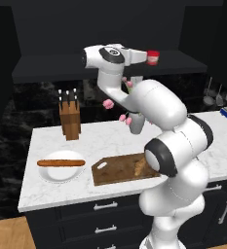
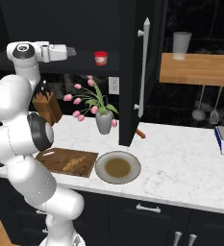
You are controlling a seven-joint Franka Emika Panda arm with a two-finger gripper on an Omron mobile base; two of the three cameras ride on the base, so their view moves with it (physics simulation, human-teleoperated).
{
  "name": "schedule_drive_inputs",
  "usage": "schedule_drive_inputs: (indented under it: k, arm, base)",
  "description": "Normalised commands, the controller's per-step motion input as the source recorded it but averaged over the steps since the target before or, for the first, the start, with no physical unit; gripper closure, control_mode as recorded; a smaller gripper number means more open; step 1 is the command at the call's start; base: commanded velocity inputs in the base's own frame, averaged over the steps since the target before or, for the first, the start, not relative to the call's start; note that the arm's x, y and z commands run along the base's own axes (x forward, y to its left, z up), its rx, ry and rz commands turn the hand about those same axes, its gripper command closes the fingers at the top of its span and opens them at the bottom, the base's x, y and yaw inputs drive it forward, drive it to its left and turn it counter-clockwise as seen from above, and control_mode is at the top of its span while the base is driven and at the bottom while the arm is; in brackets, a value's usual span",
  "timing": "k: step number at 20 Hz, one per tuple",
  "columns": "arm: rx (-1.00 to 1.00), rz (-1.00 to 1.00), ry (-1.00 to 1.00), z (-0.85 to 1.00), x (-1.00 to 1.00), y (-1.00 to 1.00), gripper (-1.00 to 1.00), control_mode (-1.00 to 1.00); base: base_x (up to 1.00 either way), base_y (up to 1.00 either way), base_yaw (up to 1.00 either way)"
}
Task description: From the different types of pastries on the counter, select a croissant and place it on the cutting board. Then retrieve a jar of jam from the cabinet and place it alongside the croissant on the cutting board.
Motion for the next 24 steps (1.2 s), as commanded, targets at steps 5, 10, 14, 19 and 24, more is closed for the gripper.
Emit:
schedule_drive_inputs:
  k: [5, 10, 14, 19, 24]
  arm:
    - [-0.01, 0.00, 0.03, -0.34, 0.00, 0.00, -1.00, -1.00]
    - [0.00, -0.07, 0.00, 0.11, 0.28, -0.36, -1.00, -1.00]
    - [0.05, -0.06, 0.00, 0.02, 0.07, -0.34, -1.00, -1.00]
    - [0.06, -0.08, -0.01, 0.00, 0.02, -0.26, -1.00, -1.00]
    - [0.01, -0.02, -0.08, -0.10, -0.03, -0.19, -1.00, -1.00]
  base:
    - [0.00, 0.00, 0.00]
    - [0.00, 0.00, 0.00]
    - [0.00, 0.00, 0.00]
    - [0.00, 0.00, 0.00]
    - [0.00, 0.00, 0.00]
